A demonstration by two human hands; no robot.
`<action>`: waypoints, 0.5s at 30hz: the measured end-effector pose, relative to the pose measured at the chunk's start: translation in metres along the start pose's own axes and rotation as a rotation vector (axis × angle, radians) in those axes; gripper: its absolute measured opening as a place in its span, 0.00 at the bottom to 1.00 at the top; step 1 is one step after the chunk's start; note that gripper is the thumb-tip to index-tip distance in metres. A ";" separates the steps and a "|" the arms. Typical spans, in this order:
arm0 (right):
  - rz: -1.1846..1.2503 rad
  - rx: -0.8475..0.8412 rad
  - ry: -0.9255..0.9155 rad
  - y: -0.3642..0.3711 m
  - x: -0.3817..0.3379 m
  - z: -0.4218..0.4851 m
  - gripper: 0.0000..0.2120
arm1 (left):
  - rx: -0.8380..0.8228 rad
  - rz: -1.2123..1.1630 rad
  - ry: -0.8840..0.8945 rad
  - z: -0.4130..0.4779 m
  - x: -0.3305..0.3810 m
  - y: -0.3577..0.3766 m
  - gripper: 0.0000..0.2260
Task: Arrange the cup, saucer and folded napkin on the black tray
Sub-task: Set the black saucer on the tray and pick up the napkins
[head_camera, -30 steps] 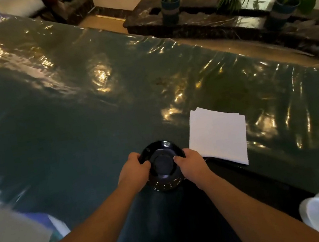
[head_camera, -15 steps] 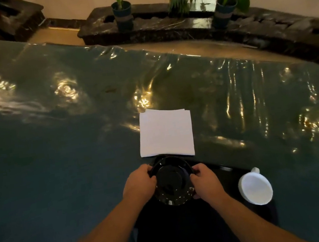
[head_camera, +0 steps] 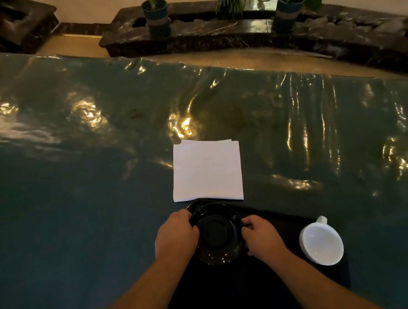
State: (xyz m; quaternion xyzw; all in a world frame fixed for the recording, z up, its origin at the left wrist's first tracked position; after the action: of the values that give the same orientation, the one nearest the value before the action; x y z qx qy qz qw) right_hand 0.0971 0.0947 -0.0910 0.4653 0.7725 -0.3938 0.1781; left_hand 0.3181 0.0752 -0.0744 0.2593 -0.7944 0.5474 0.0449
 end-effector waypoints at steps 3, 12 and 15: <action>-0.079 -0.018 -0.035 -0.002 0.004 0.008 0.09 | 0.011 0.018 -0.010 0.003 0.002 0.000 0.05; -0.183 0.167 -0.183 -0.033 -0.030 0.022 0.08 | 0.014 -0.166 -0.136 0.039 -0.001 -0.023 0.09; -0.100 0.205 -0.119 -0.047 -0.039 0.046 0.12 | -0.053 -0.272 -0.216 0.058 -0.005 -0.027 0.15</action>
State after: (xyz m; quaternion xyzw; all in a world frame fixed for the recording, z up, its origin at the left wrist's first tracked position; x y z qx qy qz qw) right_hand 0.0727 0.0246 -0.0739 0.4176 0.7385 -0.5060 0.1554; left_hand 0.3471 0.0181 -0.0769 0.4205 -0.7664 0.4840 0.0400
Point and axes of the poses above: each hand's wrist, its own z-axis towards the middle knuckle, its own y-axis out of the palm, x = y × z, the point moved 2 cm from there along z, towards the middle knuckle, and after that the axes turned 4 degrees about -y, right-handed, at the moved point
